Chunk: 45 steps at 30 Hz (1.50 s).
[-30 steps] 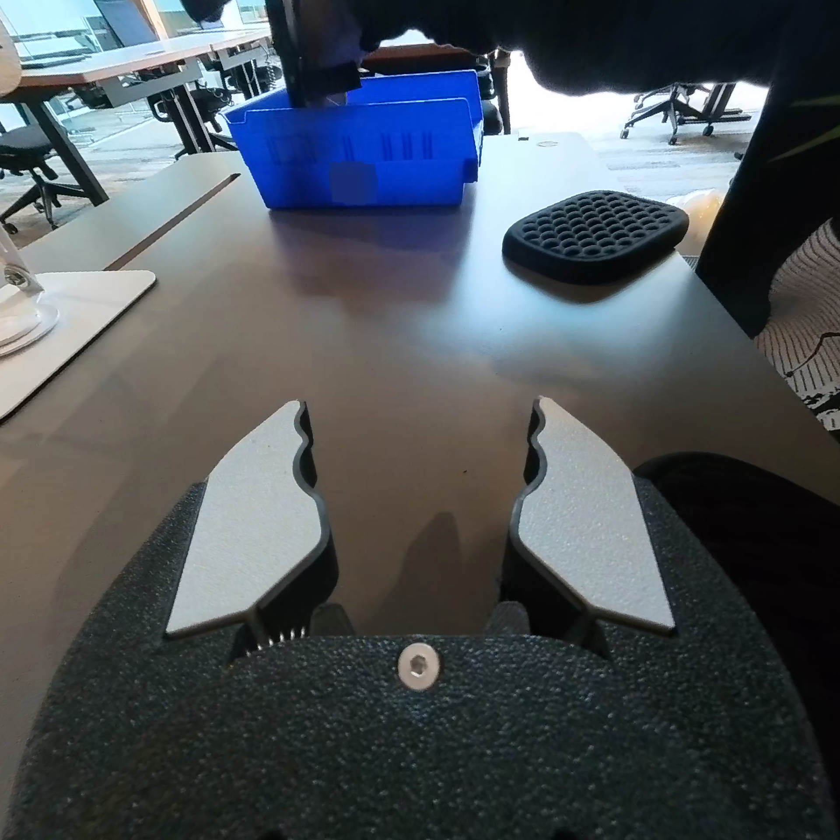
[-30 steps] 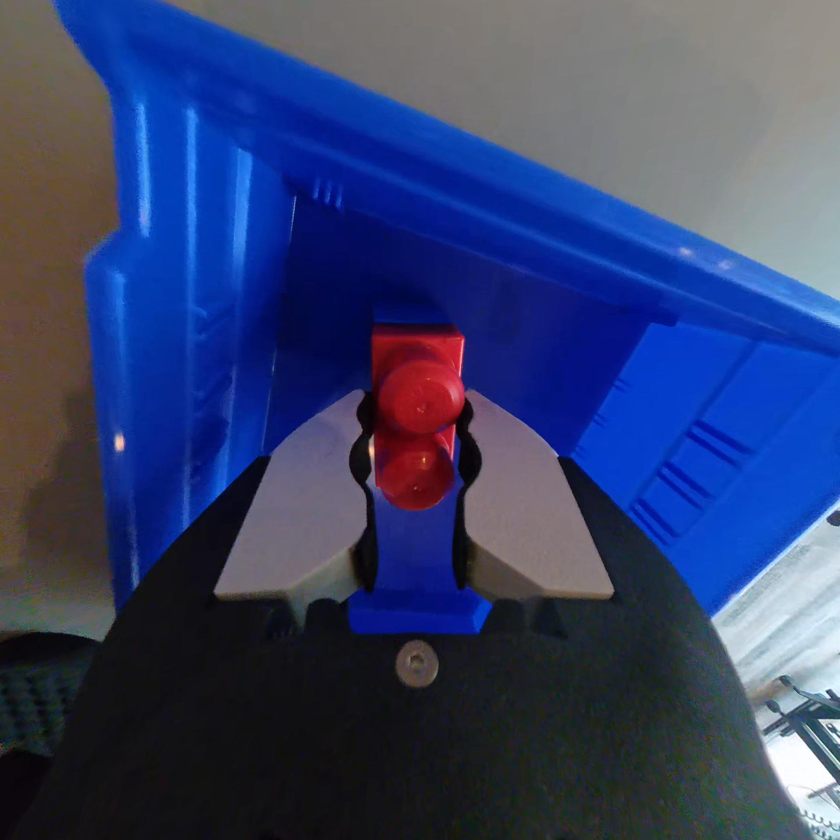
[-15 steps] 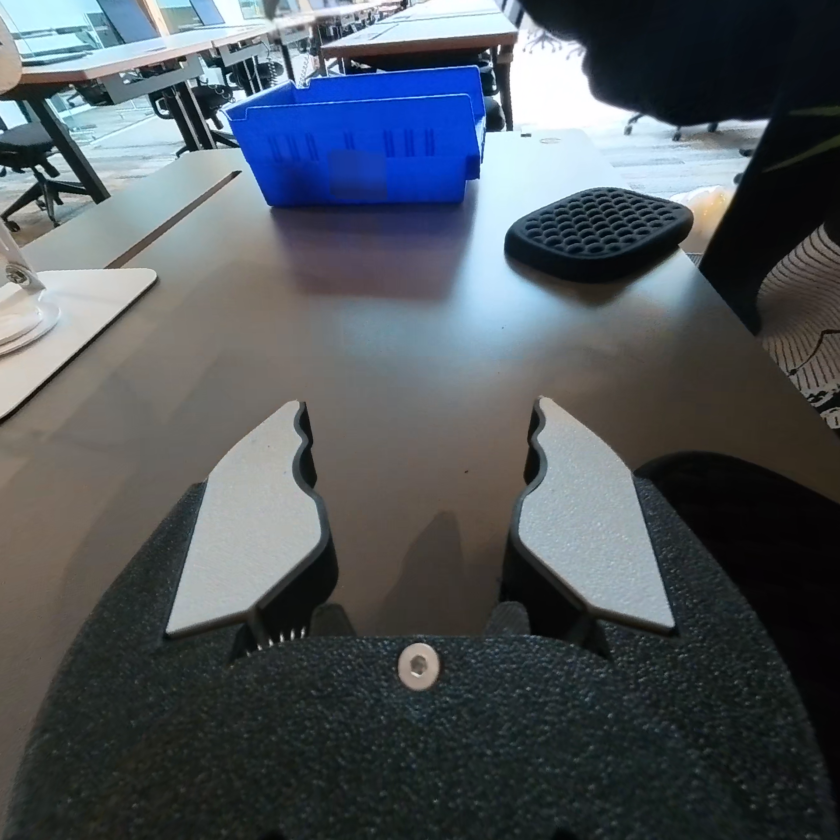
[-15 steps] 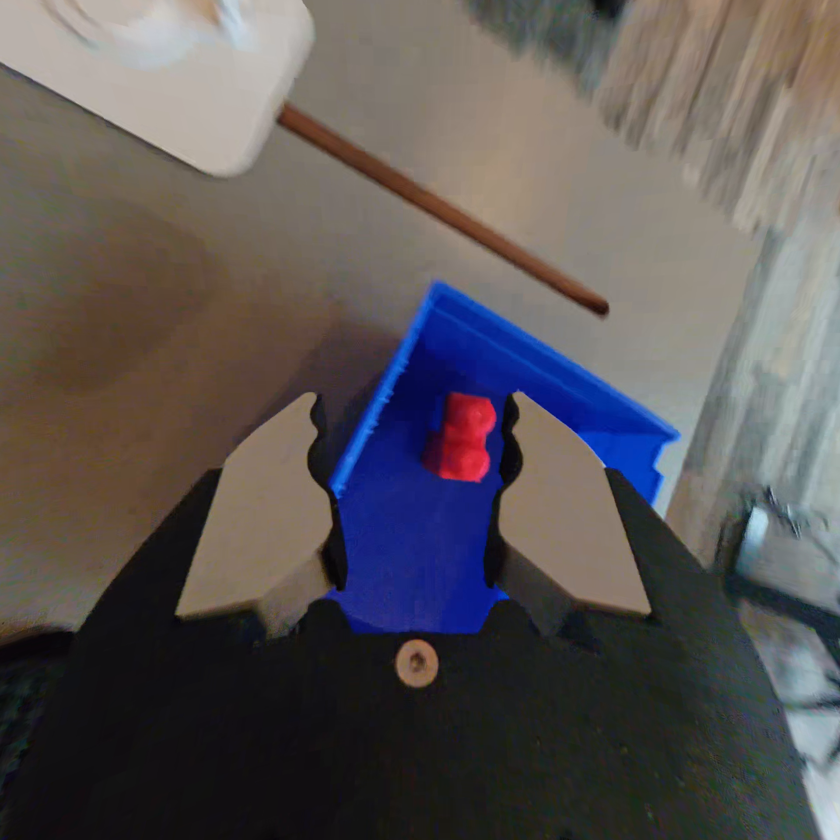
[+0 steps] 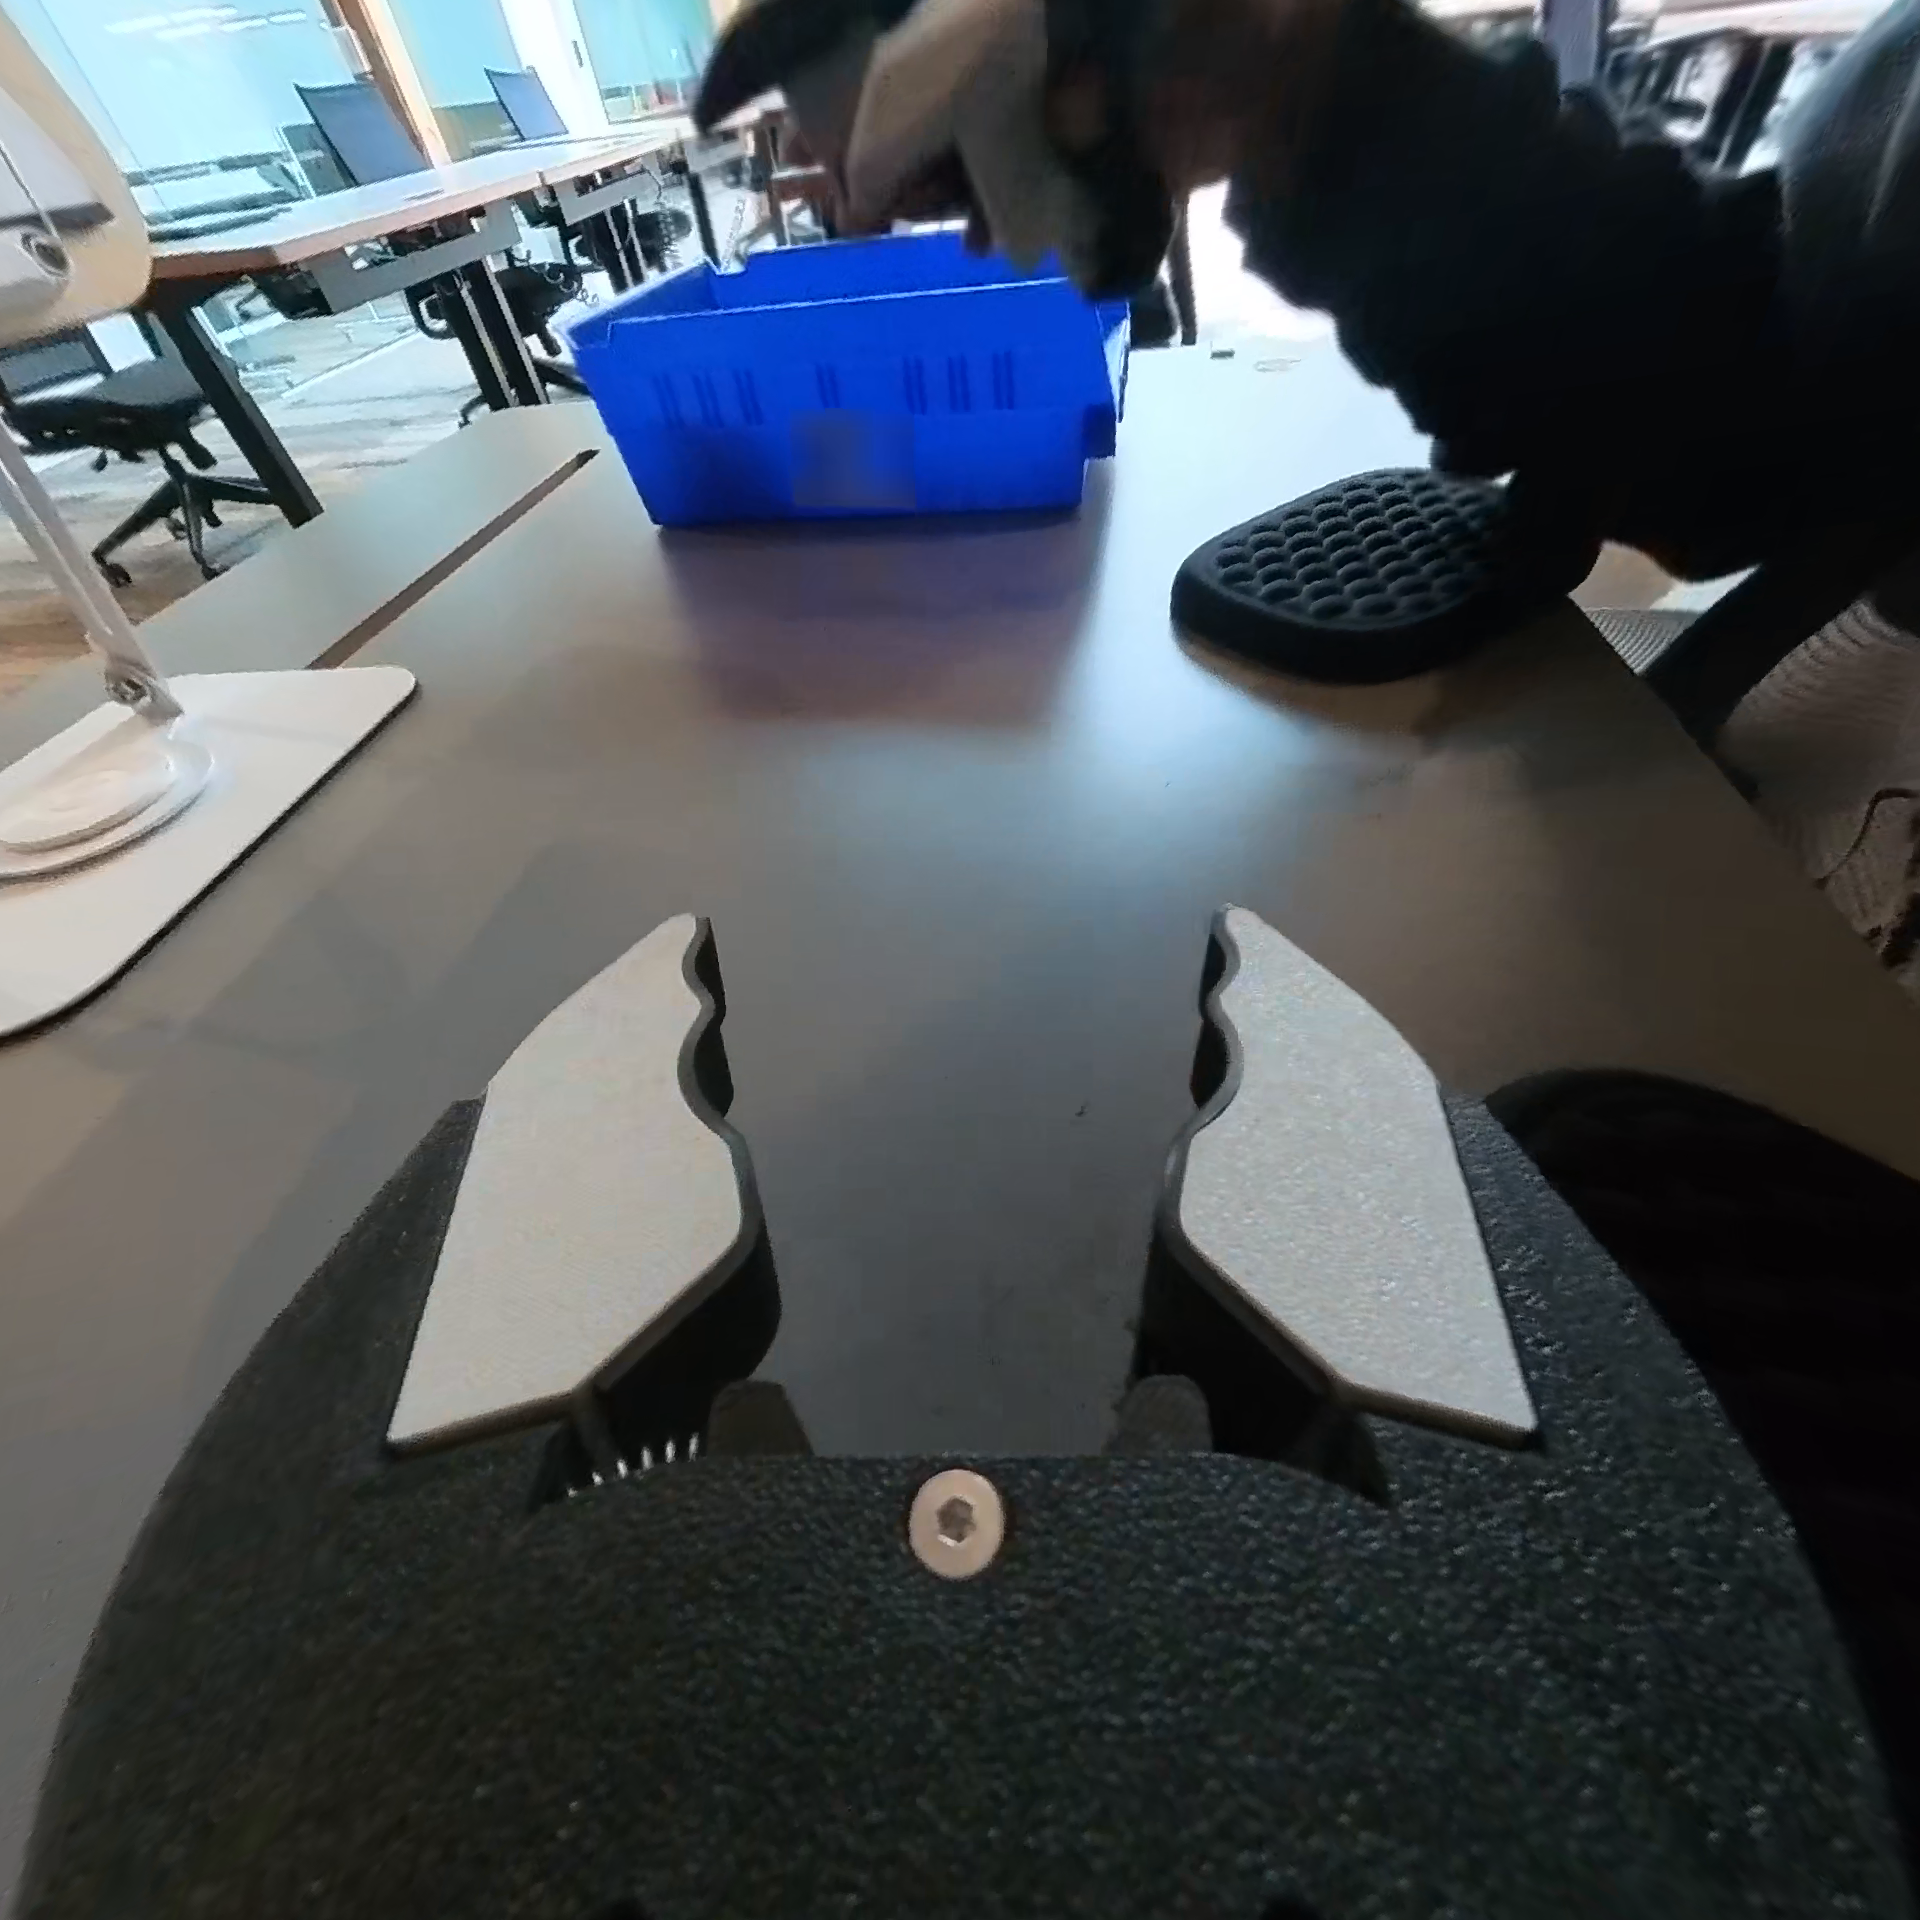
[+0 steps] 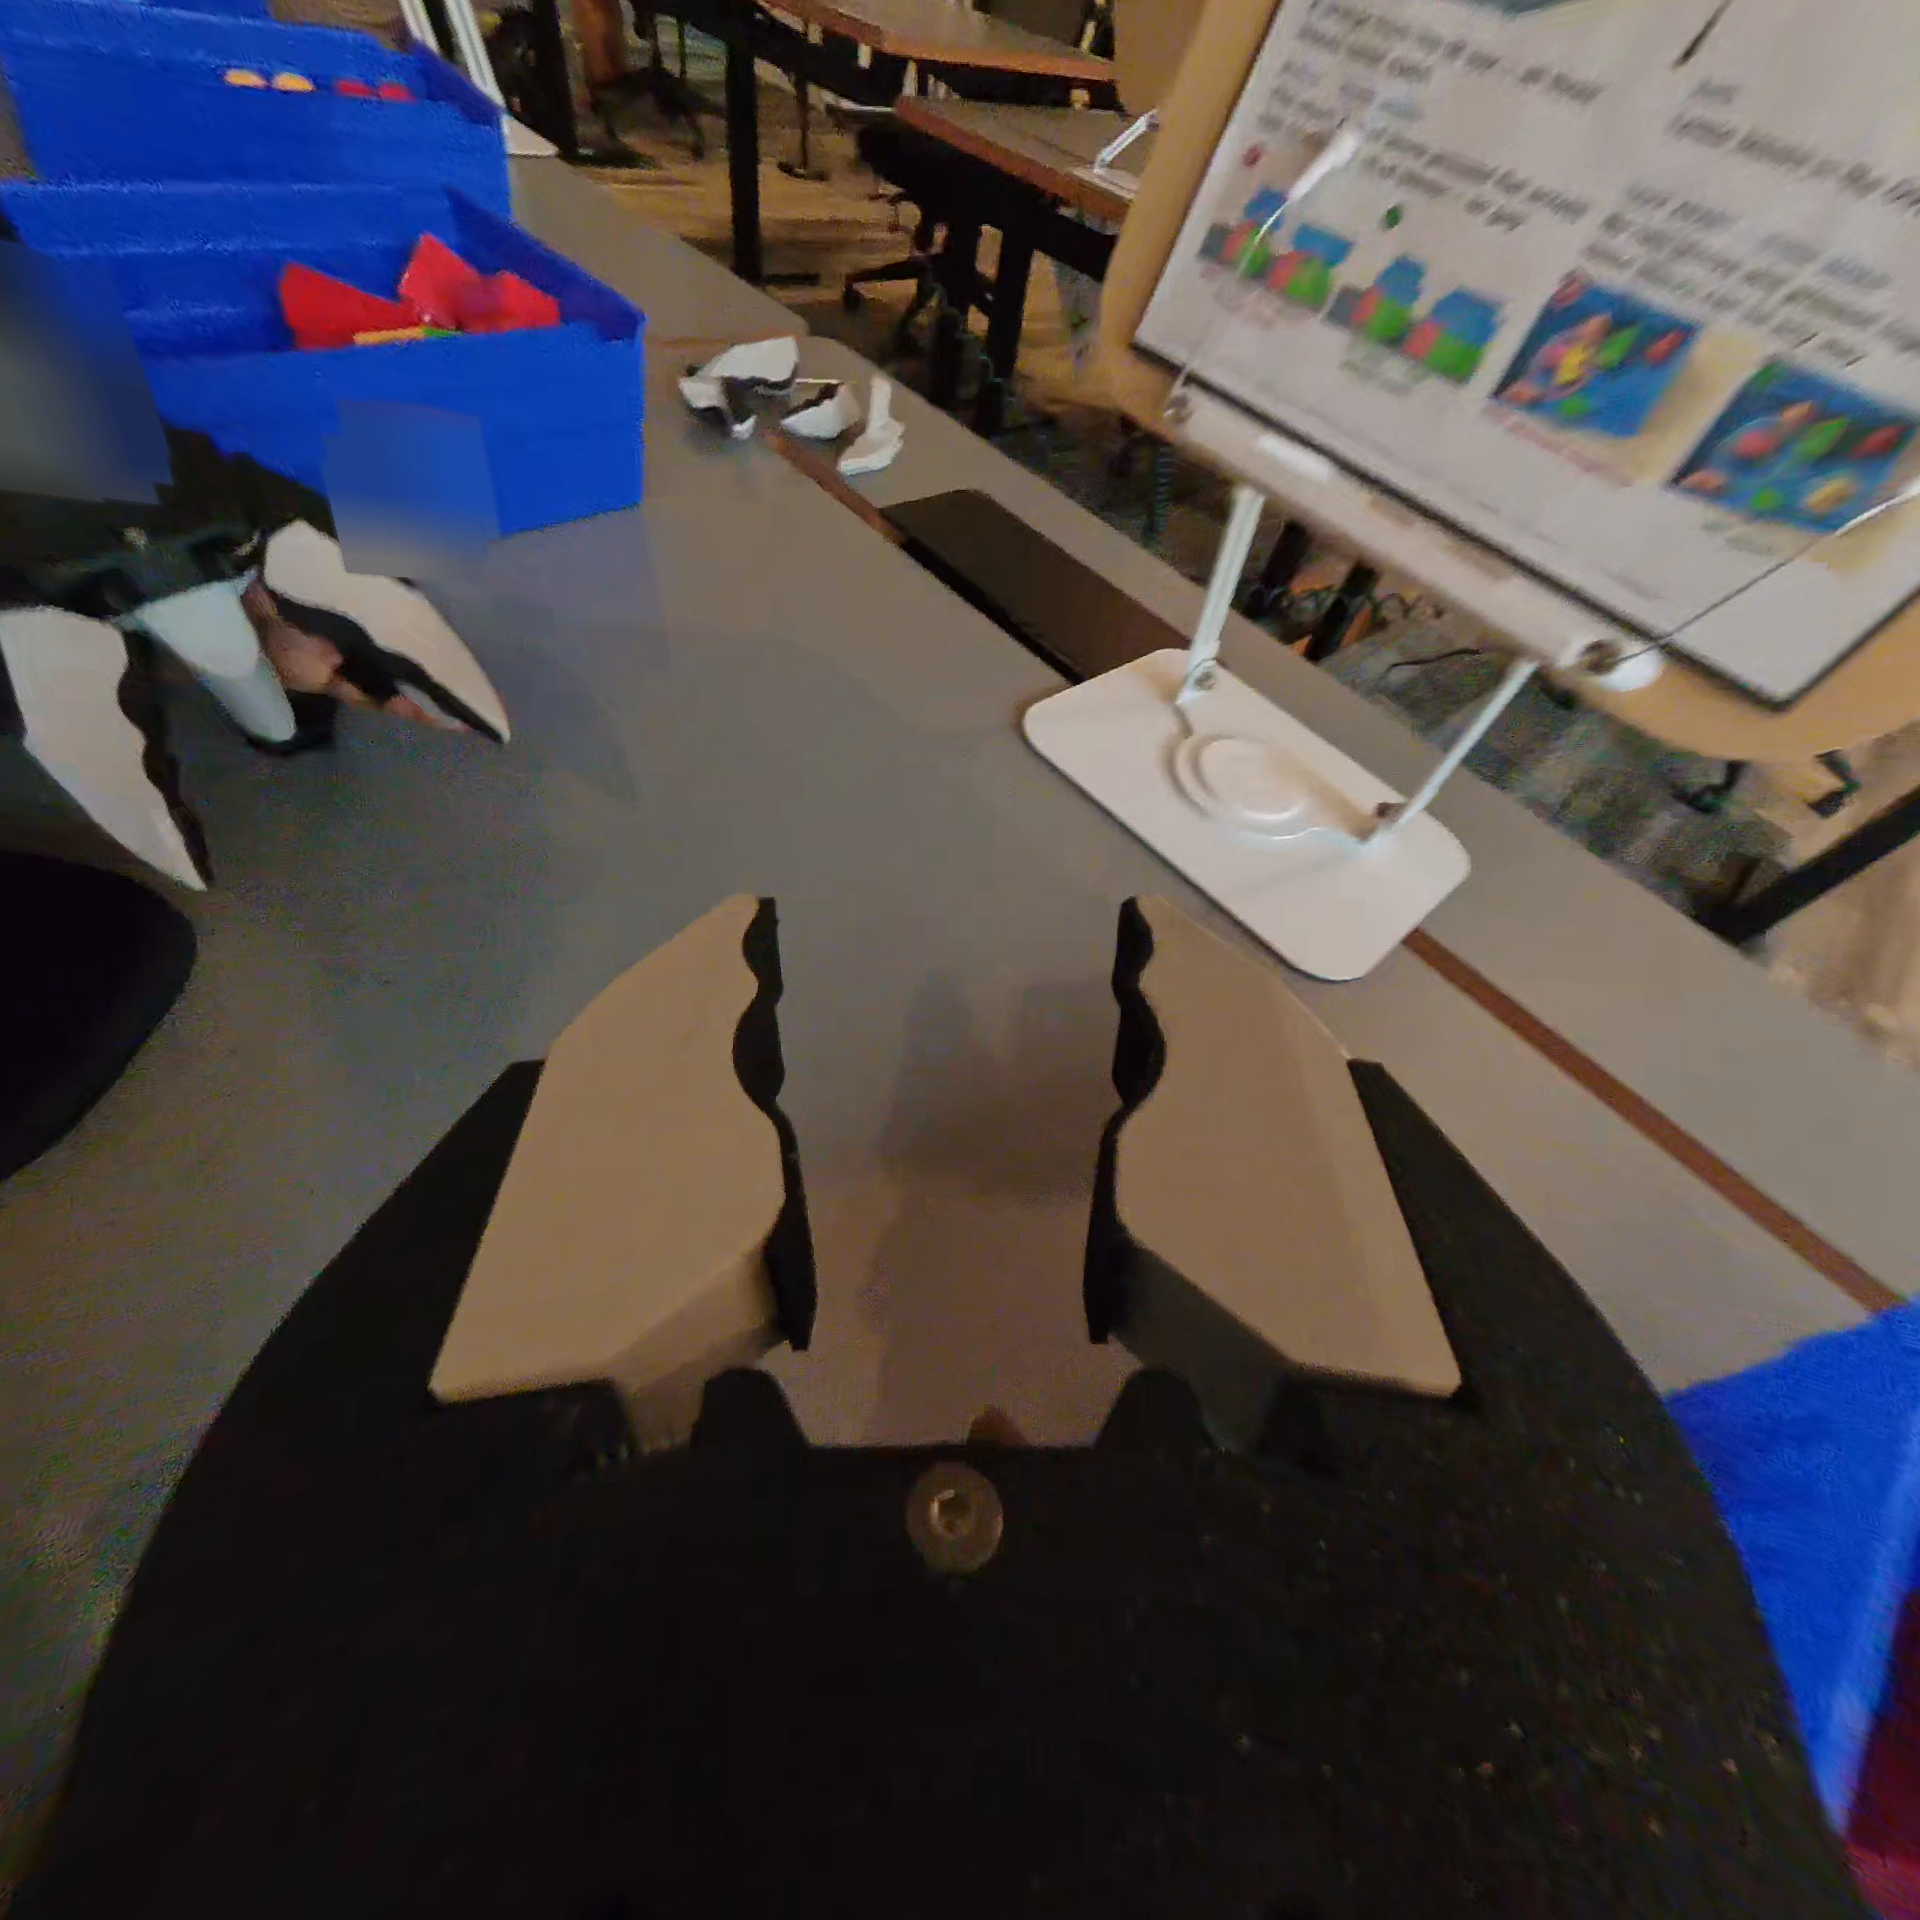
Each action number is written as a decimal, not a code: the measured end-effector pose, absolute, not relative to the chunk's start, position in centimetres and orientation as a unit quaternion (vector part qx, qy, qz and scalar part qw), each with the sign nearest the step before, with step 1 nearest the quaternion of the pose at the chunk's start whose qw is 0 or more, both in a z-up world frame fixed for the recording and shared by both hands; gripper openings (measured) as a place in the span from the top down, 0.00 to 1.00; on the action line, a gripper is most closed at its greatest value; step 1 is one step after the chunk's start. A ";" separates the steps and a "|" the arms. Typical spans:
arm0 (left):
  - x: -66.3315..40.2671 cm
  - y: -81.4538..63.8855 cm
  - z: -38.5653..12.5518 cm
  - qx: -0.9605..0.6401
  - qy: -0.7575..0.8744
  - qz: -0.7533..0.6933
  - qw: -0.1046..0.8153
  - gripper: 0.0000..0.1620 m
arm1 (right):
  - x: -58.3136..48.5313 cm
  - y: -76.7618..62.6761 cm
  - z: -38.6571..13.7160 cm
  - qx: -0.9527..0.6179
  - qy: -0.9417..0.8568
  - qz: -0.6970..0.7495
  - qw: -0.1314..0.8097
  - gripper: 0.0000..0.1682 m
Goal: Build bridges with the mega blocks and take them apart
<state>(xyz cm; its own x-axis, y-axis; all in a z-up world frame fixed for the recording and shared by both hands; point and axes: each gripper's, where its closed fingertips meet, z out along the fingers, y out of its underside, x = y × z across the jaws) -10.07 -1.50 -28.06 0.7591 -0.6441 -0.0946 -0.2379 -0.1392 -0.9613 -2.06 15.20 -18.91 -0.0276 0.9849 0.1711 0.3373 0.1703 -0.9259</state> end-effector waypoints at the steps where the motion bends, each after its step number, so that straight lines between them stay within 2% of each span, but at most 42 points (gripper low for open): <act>1: -9.9 -1.5 -27.9 -0.734 0.303 -0.174 0.583 0.45 | -2.4 14.8 -20.1 -0.530 -0.621 0.367 0.446 0.64; 7: -9.5 -2.6 -23.5 -0.720 0.289 -0.117 0.620 0.44 | -2.9 13.2 -22.6 -0.528 -0.624 0.400 0.414 0.67; 12: -15.1 -7.2 -17.3 -0.729 0.180 0.017 0.661 0.55 | -2.6 12.9 -23.1 -0.524 -0.636 0.393 0.409 0.68; 14: -19.0 -10.4 -16.5 -0.764 0.166 0.100 0.616 0.58 | -2.5 12.6 -22.9 -0.519 -0.639 0.399 0.404 0.68; 17: -25.6 -15.7 -17.4 -0.832 0.169 0.192 0.492 0.62 | -2.3 12.4 -22.8 -0.518 -0.642 0.398 0.401 0.68; 21: -32.8 -20.7 -20.1 -0.907 0.126 0.174 0.362 0.73 | -2.1 12.0 -22.7 -0.512 -0.649 0.400 0.397 0.68; 26: -39.5 -25.0 -25.5 -0.965 0.100 0.197 0.144 0.76 | -2.1 12.1 -22.8 -0.513 -0.650 0.393 0.401 0.68; 29: -42.0 -26.1 -28.1 -0.969 0.106 0.217 0.044 0.76 | -2.0 12.4 -22.7 -0.513 -0.649 0.389 0.405 0.69; 43: -44.0 -25.8 -32.5 -0.980 0.070 0.178 -0.060 0.73 | -1.9 12.0 -22.7 -0.507 -0.657 0.389 0.400 0.70; 45: -44.5 -25.9 -32.8 -0.976 0.066 0.191 -0.075 0.75 | -1.8 12.0 -22.8 -0.505 -0.660 0.384 0.402 0.70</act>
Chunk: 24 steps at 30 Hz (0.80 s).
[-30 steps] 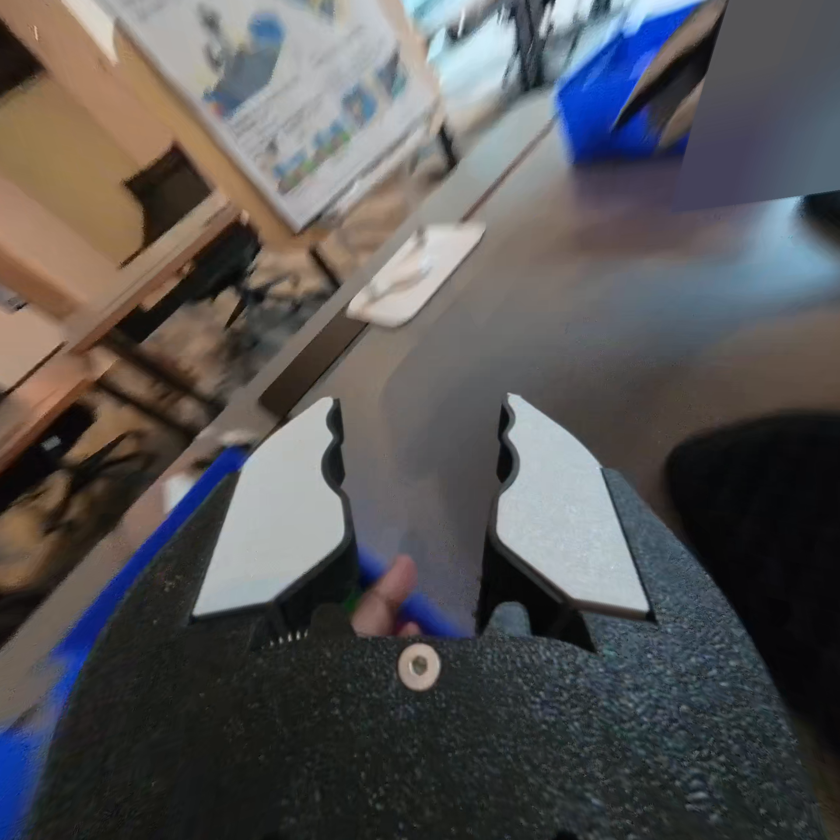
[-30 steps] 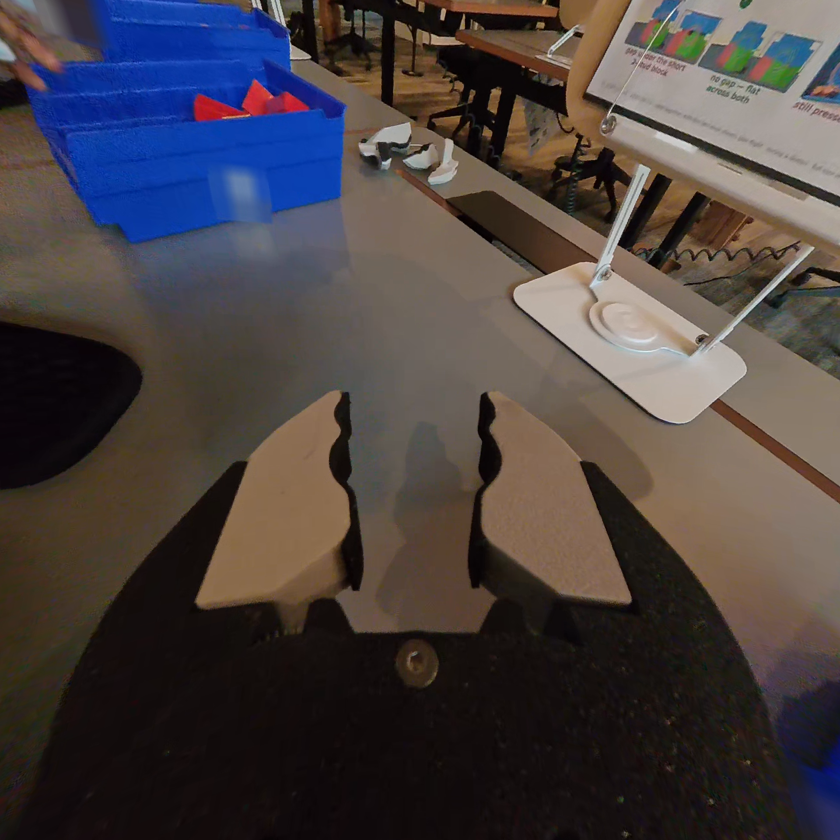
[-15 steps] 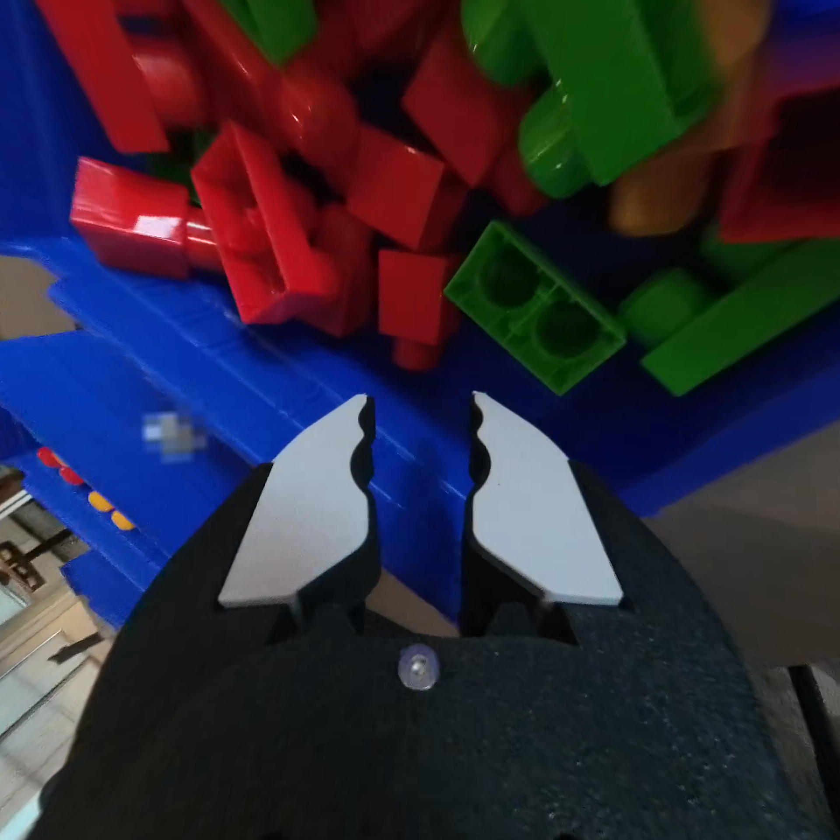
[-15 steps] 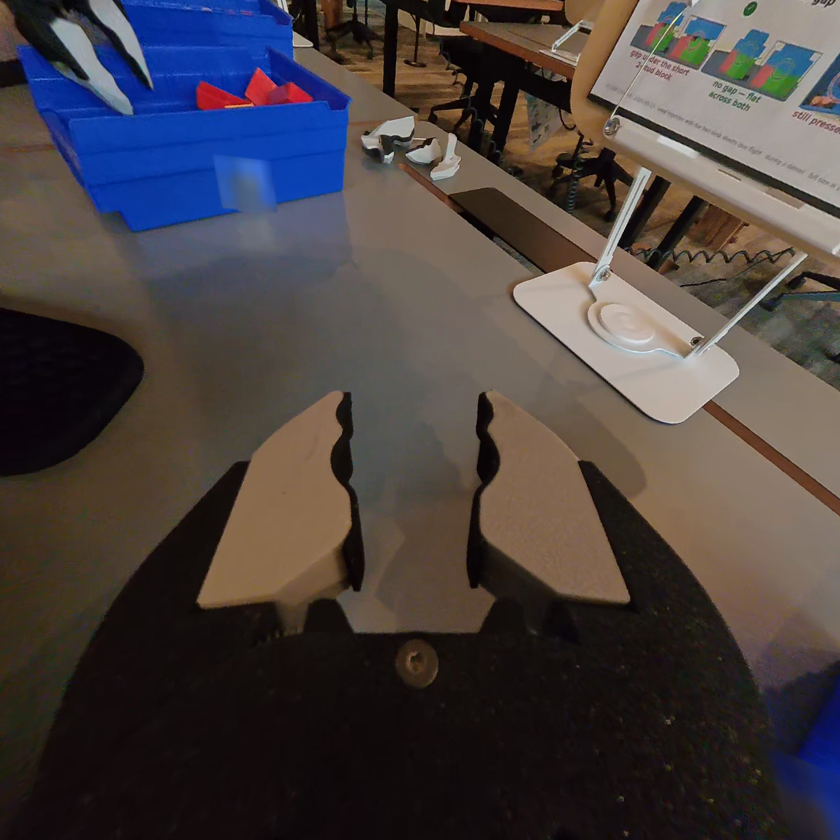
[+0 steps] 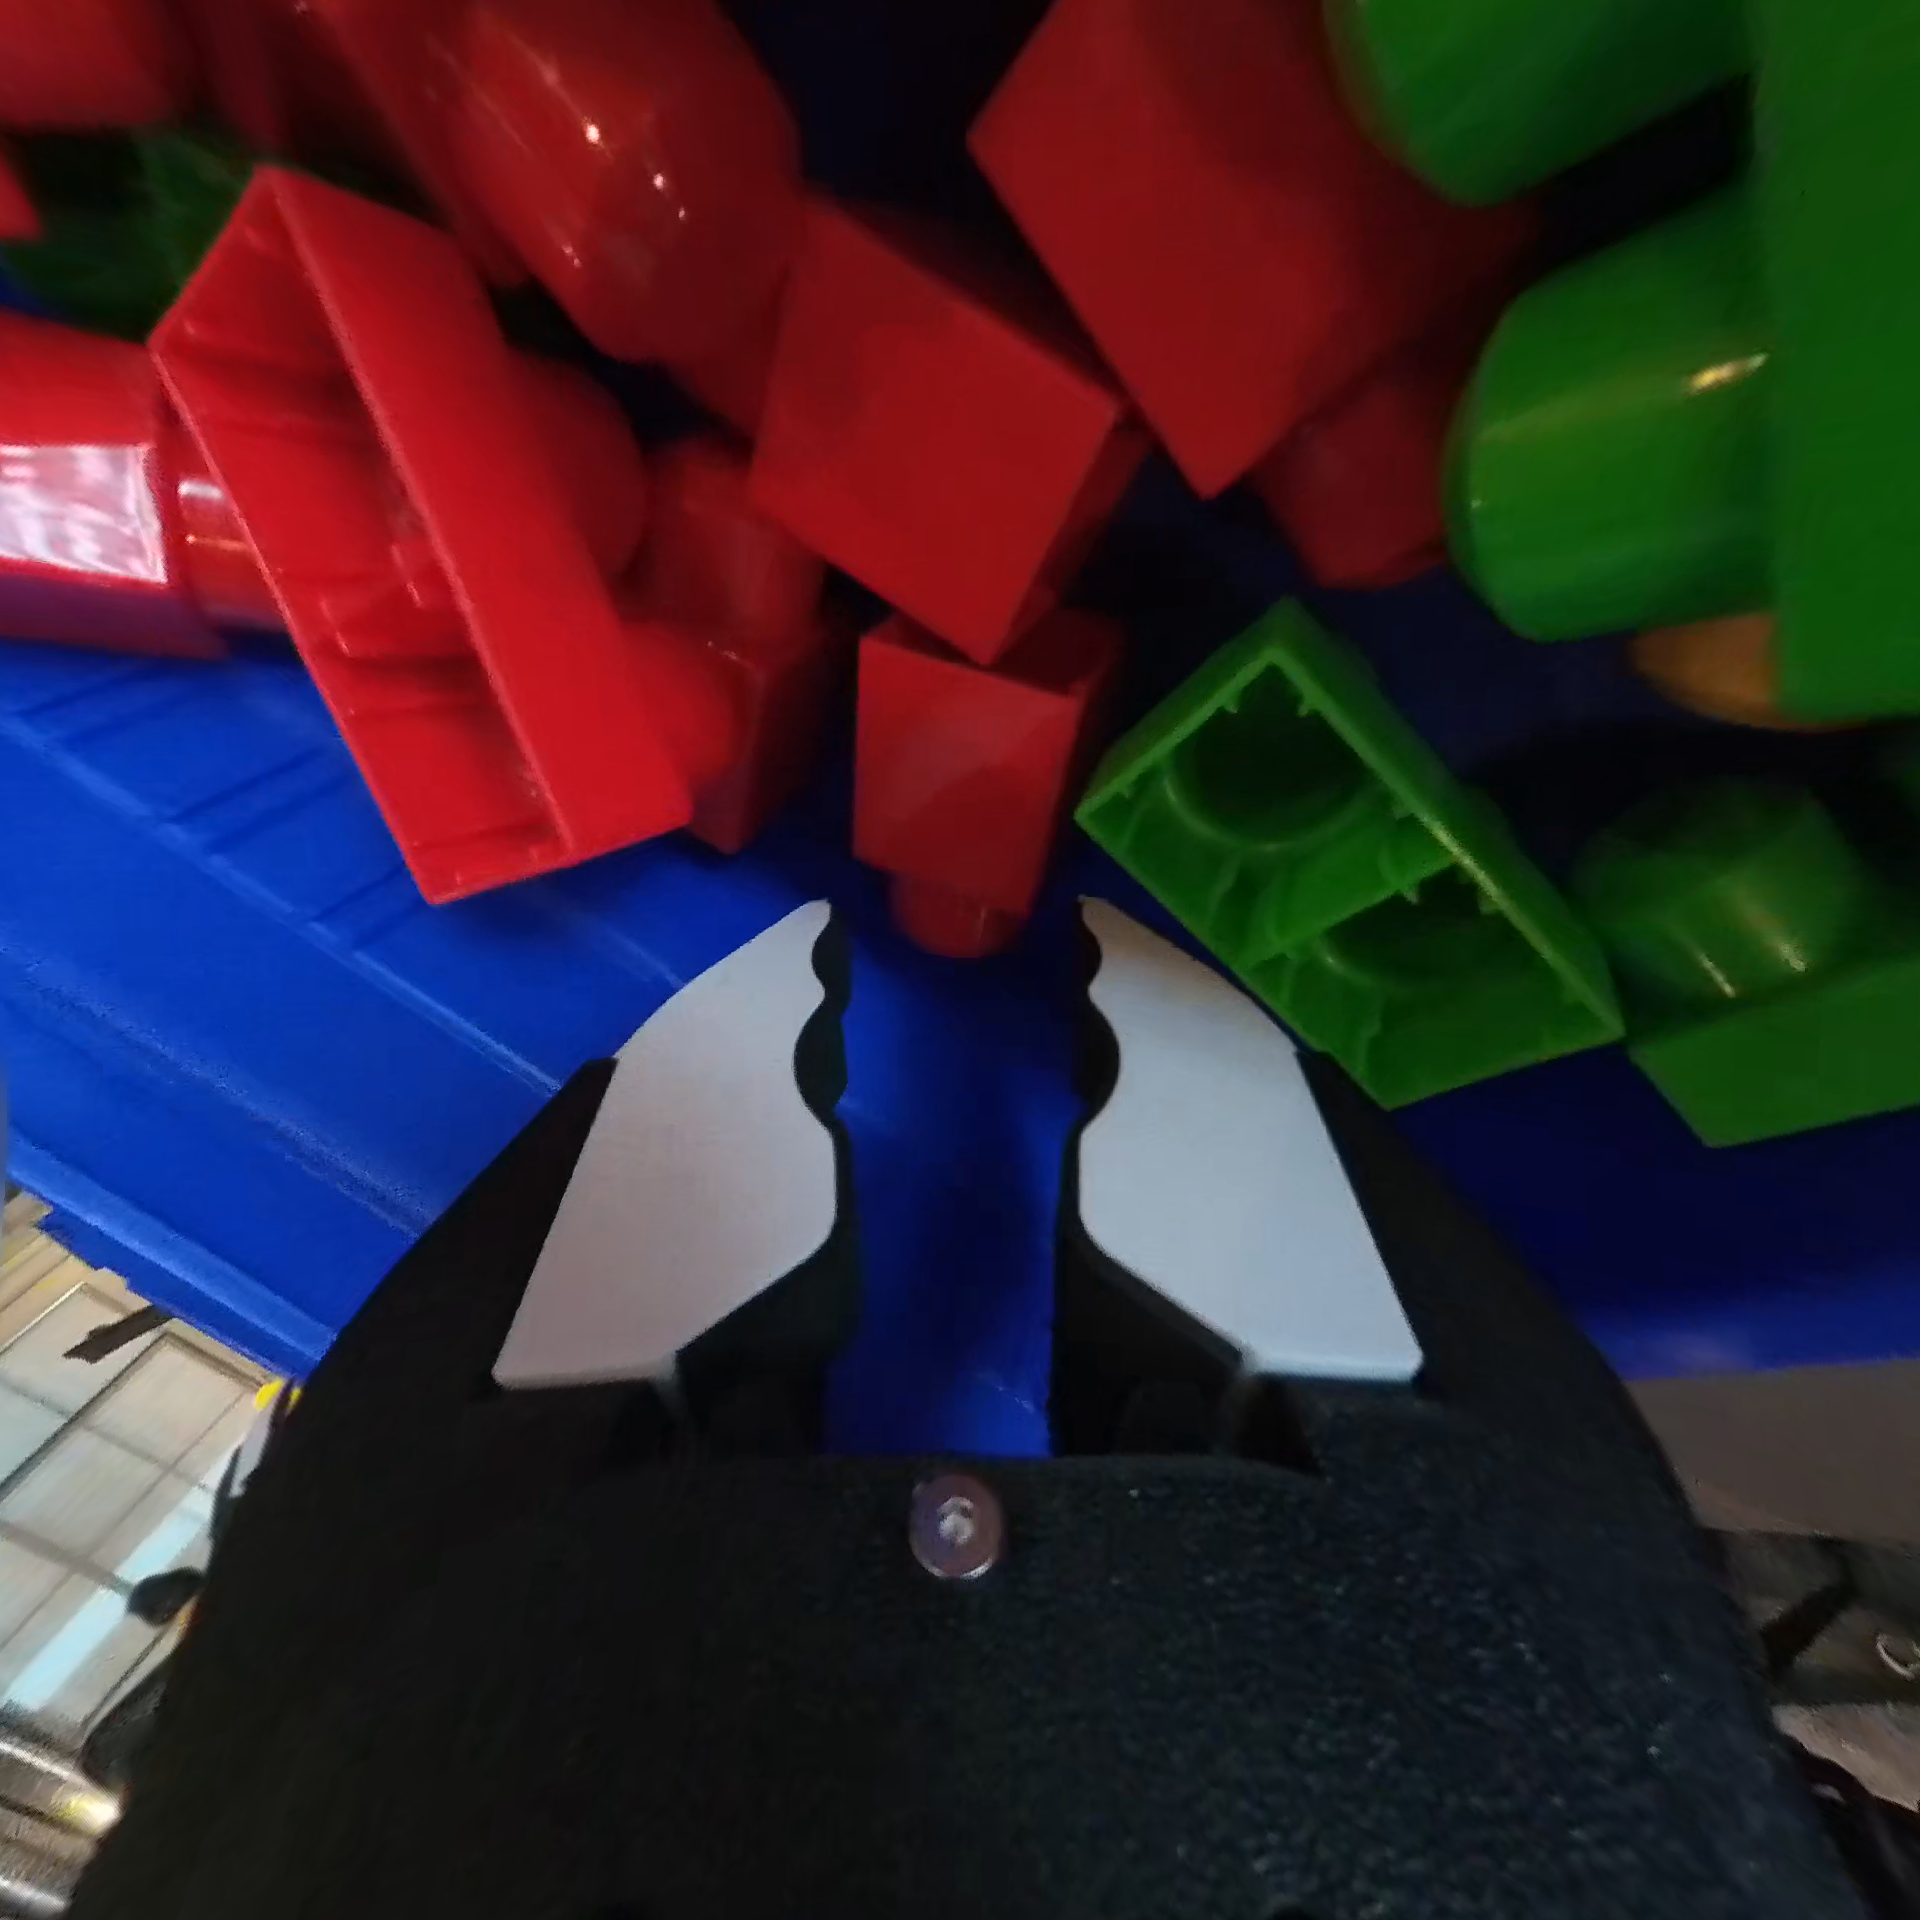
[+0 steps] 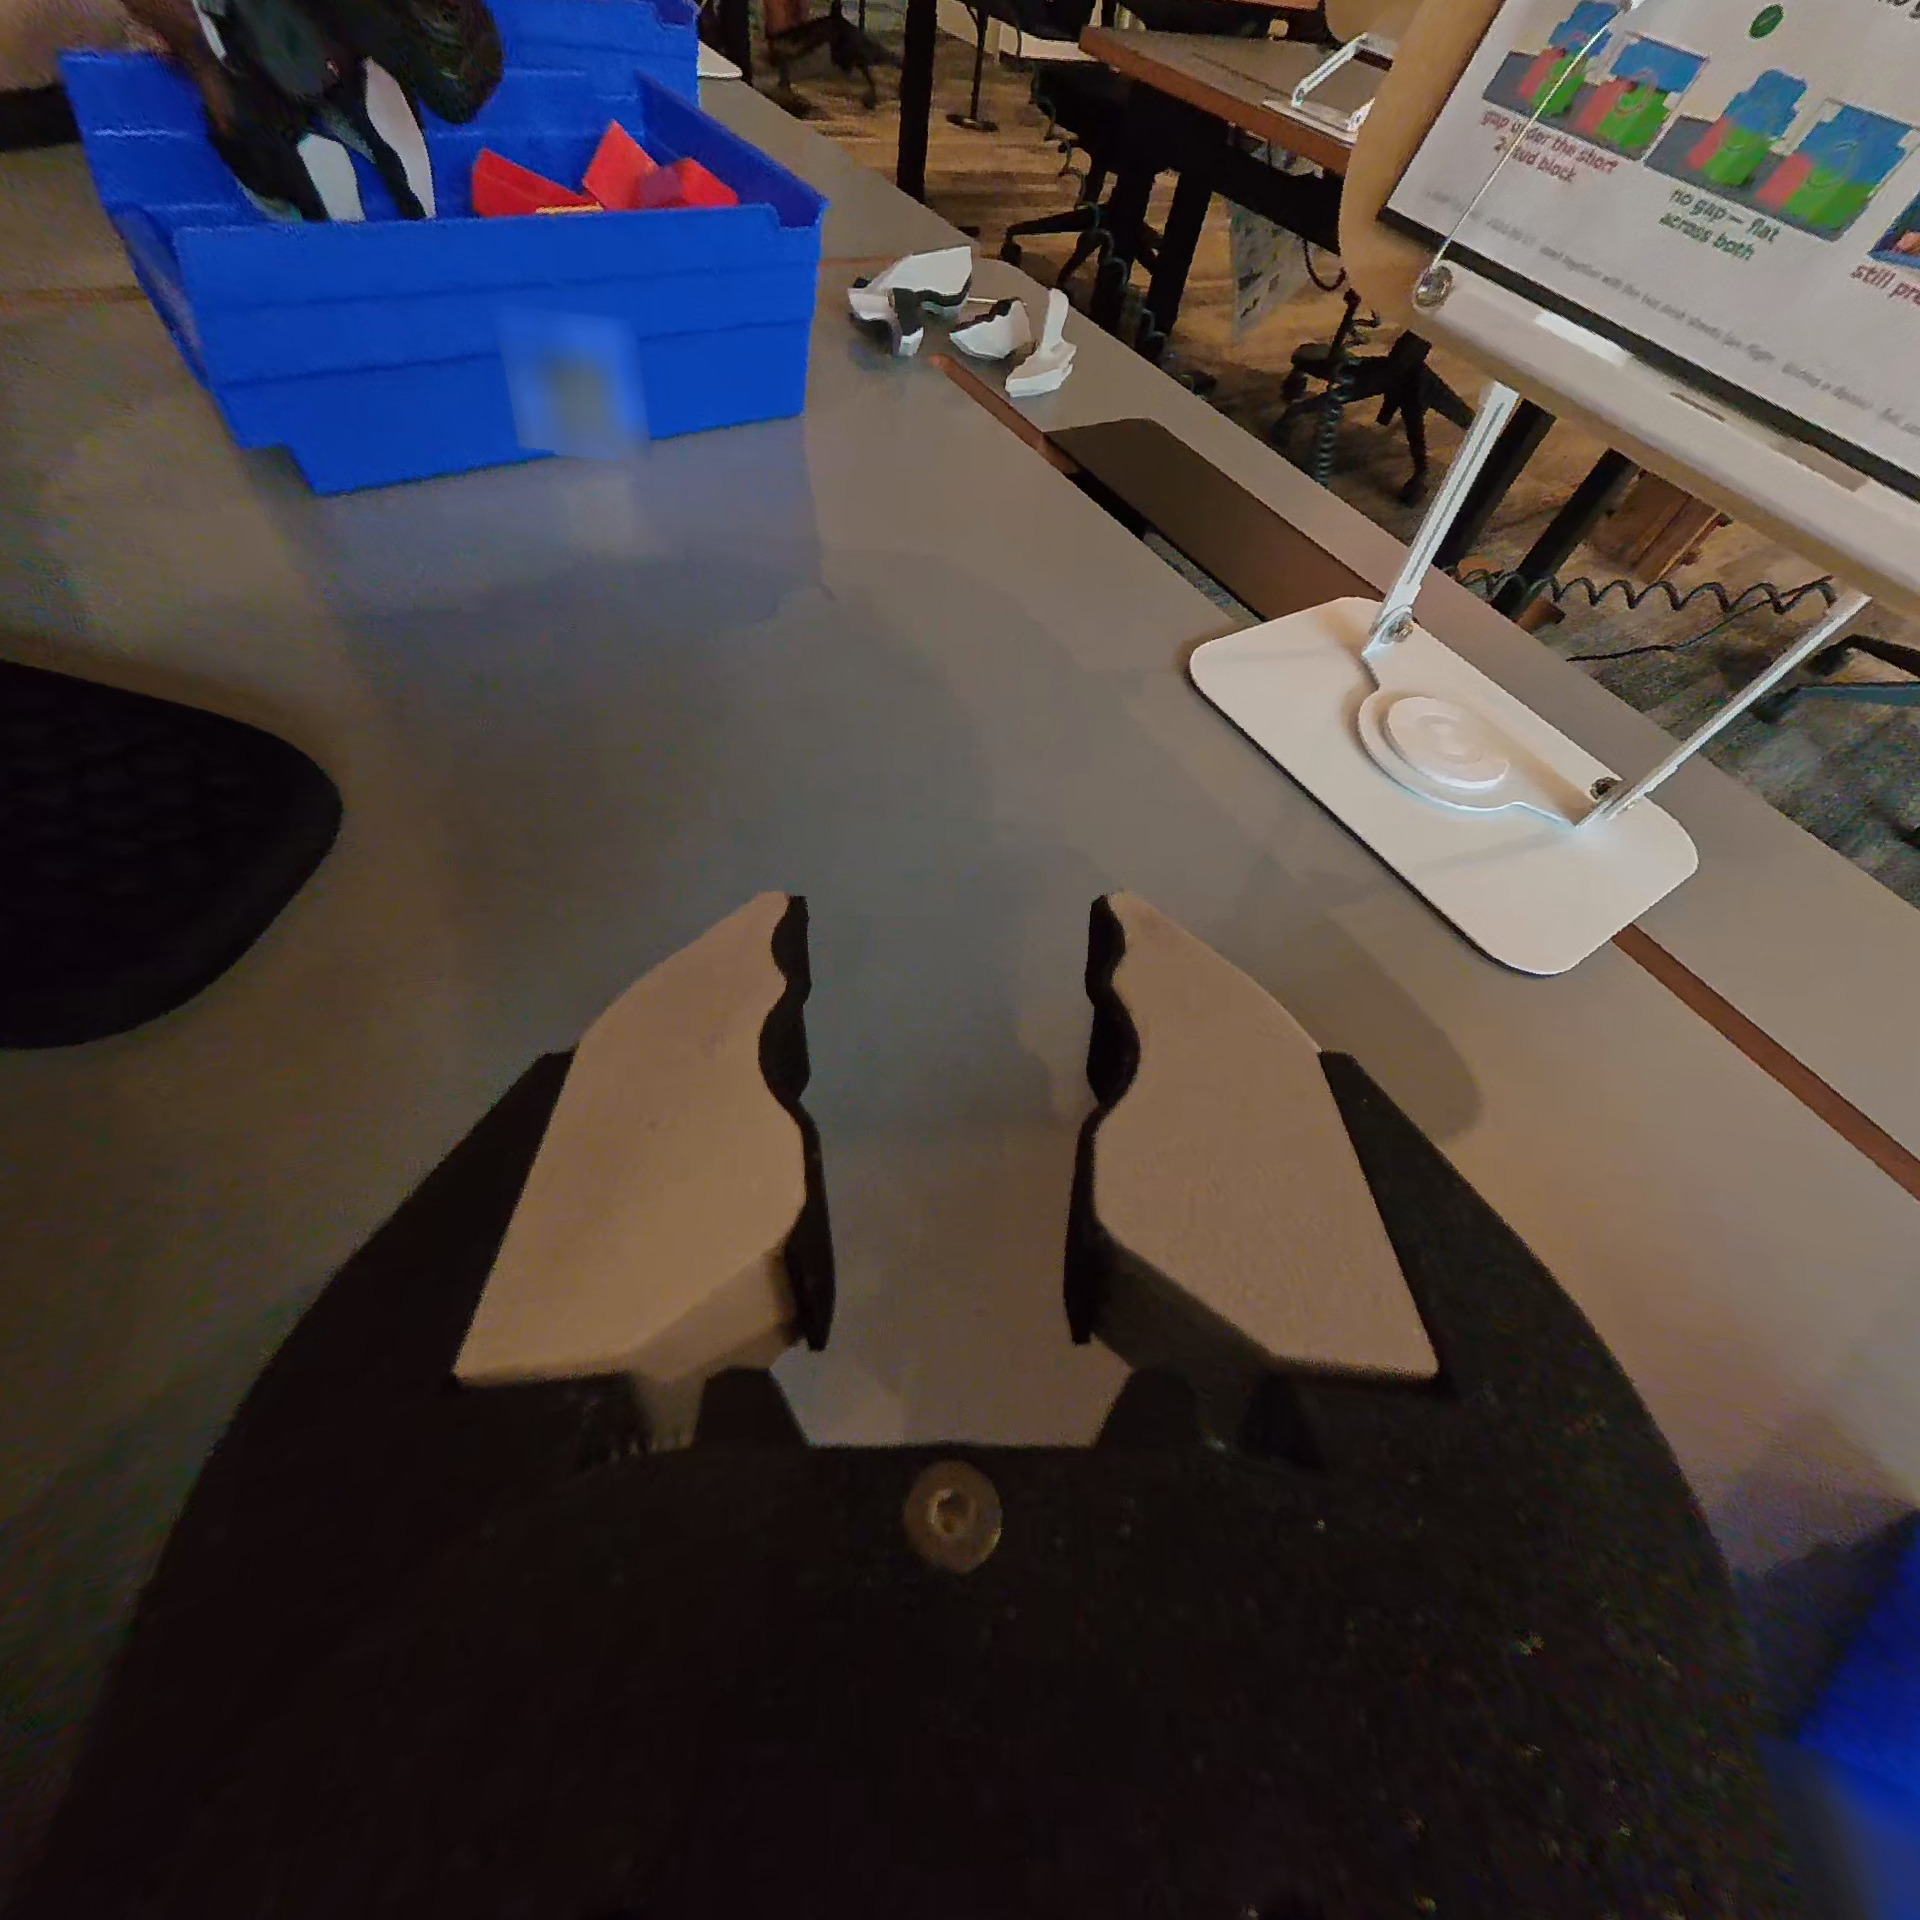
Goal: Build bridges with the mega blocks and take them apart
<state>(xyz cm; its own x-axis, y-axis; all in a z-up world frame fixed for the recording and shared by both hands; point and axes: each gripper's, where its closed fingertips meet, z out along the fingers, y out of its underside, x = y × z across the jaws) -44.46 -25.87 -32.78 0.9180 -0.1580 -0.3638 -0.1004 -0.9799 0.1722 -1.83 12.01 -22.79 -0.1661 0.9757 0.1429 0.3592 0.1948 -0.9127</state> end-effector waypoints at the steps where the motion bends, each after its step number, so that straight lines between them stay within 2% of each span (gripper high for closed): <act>1: -44.5 -25.8 -33.0 0.976 -0.066 -0.191 0.078 0.75 | -1.8 12.0 -22.8 -0.505 -0.662 0.381 0.403 0.70; 13: -44.7 -25.8 -33.5 0.970 -0.077 -0.214 0.086 0.80 | -1.7 11.8 -22.8 -0.498 -0.668 0.380 0.402 0.70; 24: -43.3 -24.3 -24.8 0.958 -0.058 -0.279 -0.028 0.83 | -2.0 10.7 -23.4 -0.487 -0.685 0.378 0.388 0.70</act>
<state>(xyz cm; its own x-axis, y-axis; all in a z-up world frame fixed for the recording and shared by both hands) -43.31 -24.32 -24.80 0.8375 -0.0961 -0.5380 -0.1271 -0.9917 -0.0206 -1.95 10.71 -23.37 -0.2252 0.9604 0.1640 0.3740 0.2407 -0.8957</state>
